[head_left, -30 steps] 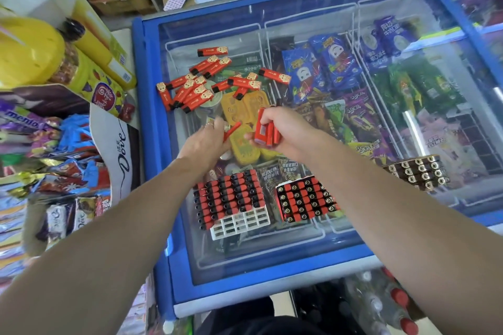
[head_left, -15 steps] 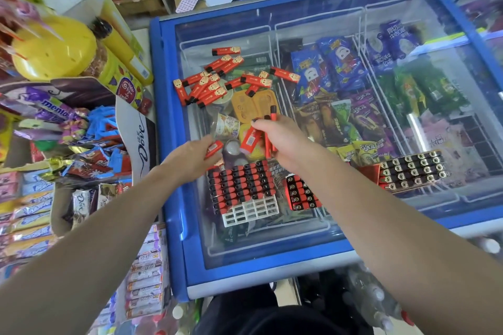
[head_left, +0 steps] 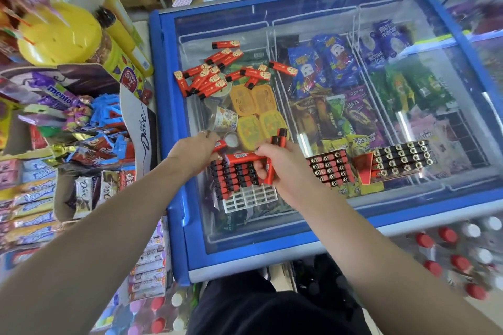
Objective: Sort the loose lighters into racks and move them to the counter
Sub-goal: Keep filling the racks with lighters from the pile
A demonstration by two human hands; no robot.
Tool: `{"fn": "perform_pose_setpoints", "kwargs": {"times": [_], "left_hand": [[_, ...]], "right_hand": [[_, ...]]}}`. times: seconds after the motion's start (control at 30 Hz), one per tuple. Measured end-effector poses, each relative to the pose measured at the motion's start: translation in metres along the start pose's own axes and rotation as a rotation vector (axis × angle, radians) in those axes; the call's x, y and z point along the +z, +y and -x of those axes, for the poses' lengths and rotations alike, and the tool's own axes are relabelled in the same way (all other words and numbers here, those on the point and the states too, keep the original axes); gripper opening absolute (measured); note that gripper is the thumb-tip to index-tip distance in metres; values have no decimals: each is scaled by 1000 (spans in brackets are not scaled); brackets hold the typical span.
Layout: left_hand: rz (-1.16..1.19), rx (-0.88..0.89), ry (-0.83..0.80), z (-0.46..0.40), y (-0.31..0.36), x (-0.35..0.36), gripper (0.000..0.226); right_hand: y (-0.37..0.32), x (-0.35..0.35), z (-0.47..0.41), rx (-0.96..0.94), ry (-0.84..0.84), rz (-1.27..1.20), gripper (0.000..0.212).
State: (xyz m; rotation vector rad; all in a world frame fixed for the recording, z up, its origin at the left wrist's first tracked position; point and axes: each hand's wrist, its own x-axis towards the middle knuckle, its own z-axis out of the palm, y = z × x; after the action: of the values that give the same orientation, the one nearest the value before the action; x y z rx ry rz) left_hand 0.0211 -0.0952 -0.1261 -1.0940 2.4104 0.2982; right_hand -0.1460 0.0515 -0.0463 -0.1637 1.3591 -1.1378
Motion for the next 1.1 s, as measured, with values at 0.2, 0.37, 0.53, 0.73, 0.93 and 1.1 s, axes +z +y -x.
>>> {"fn": "perform_pose_setpoints", "kwargs": {"times": [0.2, 0.37, 0.53, 0.73, 0.93, 1.1], "left_hand": [[848, -318, 240, 21, -5, -8, 25], [1346, -431, 285, 70, 11, -3, 23], [1578, -415, 218, 123, 41, 25, 18], [1534, -430, 129, 158, 68, 48, 34], [1803, -474, 210, 156, 73, 62, 15], [1920, -548, 204, 153, 73, 65, 9]], "right_hand": [[24, -9, 26, -54, 4, 168, 20], [49, -11, 35, -133, 57, 422, 15], [64, -6, 43, -77, 142, 326, 8], [77, 7, 44, -21, 239, 239, 10], [85, 12, 48, -27, 153, 273, 2], [84, 5, 52, -4, -24, 238, 6]]}}
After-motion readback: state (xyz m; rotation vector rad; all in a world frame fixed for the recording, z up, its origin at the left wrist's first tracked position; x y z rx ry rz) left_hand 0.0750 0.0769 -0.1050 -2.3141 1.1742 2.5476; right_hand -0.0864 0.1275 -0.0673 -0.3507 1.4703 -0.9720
